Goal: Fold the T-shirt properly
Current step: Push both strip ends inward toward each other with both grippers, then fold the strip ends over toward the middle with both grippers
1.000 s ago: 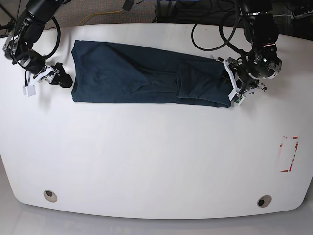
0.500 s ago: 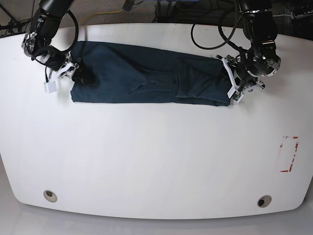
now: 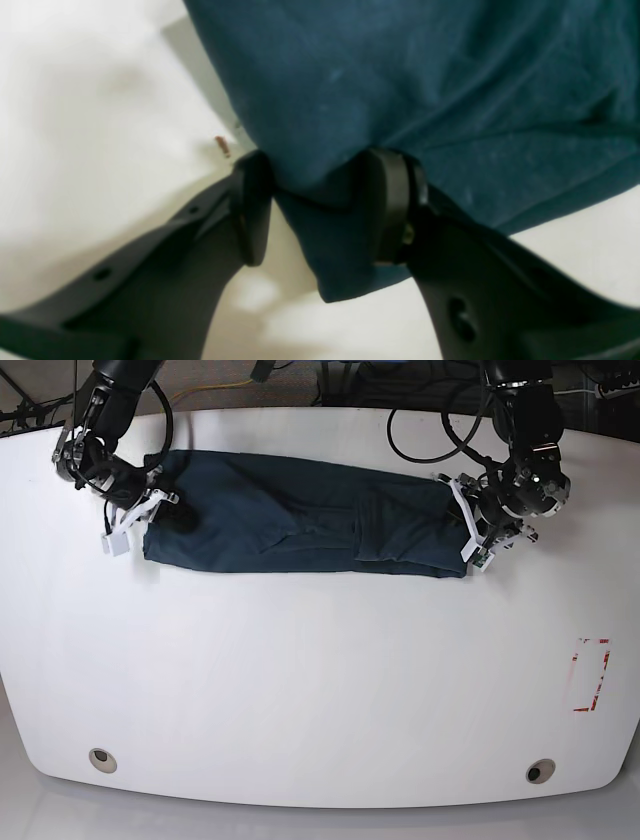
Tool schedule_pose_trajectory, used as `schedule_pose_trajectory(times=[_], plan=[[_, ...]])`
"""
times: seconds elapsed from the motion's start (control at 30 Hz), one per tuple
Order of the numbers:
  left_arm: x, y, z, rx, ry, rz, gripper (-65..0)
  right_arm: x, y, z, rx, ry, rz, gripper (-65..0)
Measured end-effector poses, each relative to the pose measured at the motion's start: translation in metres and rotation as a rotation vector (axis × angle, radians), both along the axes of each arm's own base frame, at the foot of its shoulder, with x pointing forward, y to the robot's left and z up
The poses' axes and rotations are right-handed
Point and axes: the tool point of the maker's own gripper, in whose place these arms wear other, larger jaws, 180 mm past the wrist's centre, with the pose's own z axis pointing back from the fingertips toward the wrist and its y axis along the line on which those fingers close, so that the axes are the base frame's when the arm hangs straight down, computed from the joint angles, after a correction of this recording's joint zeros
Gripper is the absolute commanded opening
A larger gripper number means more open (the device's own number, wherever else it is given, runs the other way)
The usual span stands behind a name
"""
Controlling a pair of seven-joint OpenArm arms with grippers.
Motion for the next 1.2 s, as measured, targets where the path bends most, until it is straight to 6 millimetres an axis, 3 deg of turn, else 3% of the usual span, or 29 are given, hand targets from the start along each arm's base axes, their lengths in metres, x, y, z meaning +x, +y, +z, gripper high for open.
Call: schedule_pose_trajectory(times=[0.13,0.23,0.43,0.6,0.8,1.1,1.2], plan=[[0.000,-0.014,-0.001,-0.029,0.000,-0.008,-38.8,0.004,0.000,0.025,-0.039,-0.058,-0.003,-65.0],[0.000,-0.038,-0.002,-0.051,0.003,-0.056,-38.8,0.003,0.004,0.041,-0.093,-0.081,0.018,-65.0],[-0.003,-0.086,0.000,-0.130,0.005,-0.125,-38.8,0.005,0.050,0.077,-0.121,-0.203,0.171,-65.0],[-0.003,-0.114,0.004,-0.159,-0.001,-0.182,-38.8,0.000,0.087,0.082,-0.110,-0.226,0.285,-65.0],[-0.003,-0.124,0.005,-0.178,0.004,-0.178,-38.8,-0.005,0.123,0.084,-0.039,-0.238,0.351,-65.0],[-0.004,-0.132,0.007,-0.199,0.004,-0.175,-38.8,0.009,0.148,0.097,-0.028,-0.296,0.410,-65.0],[-0.004,-0.131,0.007,-0.198,0.004,-0.175,-38.8,0.010,0.153,0.090,-0.079,-0.284,0.444,-57.5]])
